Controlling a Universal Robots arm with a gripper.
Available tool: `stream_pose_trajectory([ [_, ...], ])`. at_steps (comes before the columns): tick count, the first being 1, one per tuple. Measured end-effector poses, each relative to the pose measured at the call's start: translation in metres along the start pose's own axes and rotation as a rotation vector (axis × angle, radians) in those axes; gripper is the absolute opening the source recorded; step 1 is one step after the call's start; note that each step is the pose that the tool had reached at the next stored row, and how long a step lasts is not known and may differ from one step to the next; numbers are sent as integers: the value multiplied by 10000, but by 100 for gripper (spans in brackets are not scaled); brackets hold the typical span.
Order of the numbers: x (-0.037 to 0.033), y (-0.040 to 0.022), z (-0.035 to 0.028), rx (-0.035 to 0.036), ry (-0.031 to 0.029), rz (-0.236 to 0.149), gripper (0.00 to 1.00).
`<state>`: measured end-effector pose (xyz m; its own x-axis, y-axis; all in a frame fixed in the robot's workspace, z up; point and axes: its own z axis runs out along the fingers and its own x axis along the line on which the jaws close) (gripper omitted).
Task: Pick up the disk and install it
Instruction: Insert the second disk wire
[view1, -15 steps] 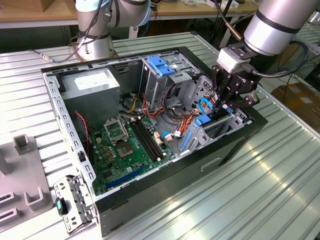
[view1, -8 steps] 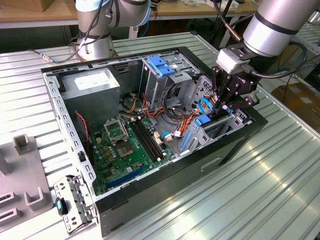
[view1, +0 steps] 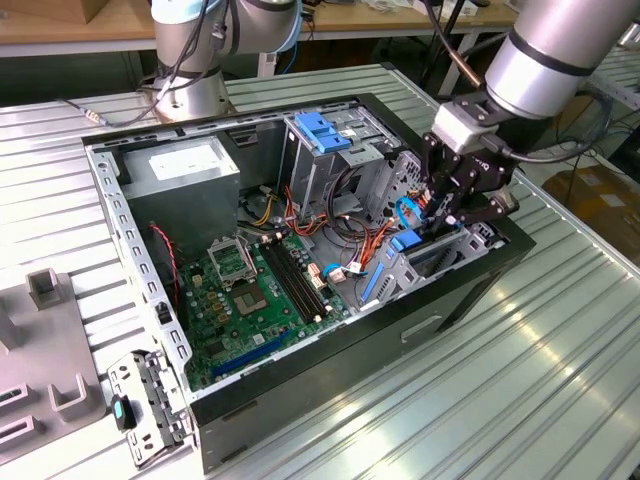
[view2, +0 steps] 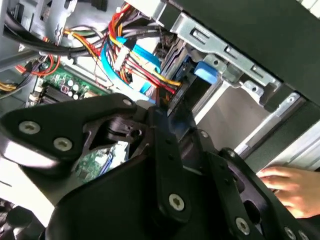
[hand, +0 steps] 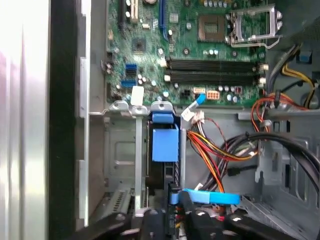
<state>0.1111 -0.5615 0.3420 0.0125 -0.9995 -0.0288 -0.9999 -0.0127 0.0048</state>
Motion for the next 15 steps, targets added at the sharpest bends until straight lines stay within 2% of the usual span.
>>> stream_pose_trajectory([
  [1,-1,0,-32,-1,18,0,30],
  [3,-2,1,-62,0,12,1,30],
  [6,-2,1,-69,1,11,1,30],
  [7,-2,1,-70,0,13,0,28],
  [9,-2,1,-72,0,15,0,15],
  [10,-2,1,-71,0,14,0,15],
  [11,-2,1,-70,0,14,0,11],
  [15,1,1,-36,0,21,0,11],
])
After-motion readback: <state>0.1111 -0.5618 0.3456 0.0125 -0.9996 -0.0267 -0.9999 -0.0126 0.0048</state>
